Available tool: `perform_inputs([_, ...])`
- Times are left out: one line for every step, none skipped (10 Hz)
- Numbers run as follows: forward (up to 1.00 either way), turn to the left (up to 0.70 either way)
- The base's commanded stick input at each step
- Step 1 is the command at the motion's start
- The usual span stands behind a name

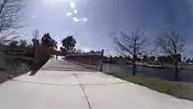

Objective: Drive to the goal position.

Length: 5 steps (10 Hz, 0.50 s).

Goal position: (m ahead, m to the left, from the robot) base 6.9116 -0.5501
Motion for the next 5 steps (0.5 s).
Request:
perform_inputs([0.70,0.00])
perform_inputs([0.70,0.00])
perform_inputs([0.70,0.00])
perform_inputs([0.70,0.06])
perform_inputs([0.70,0.22])
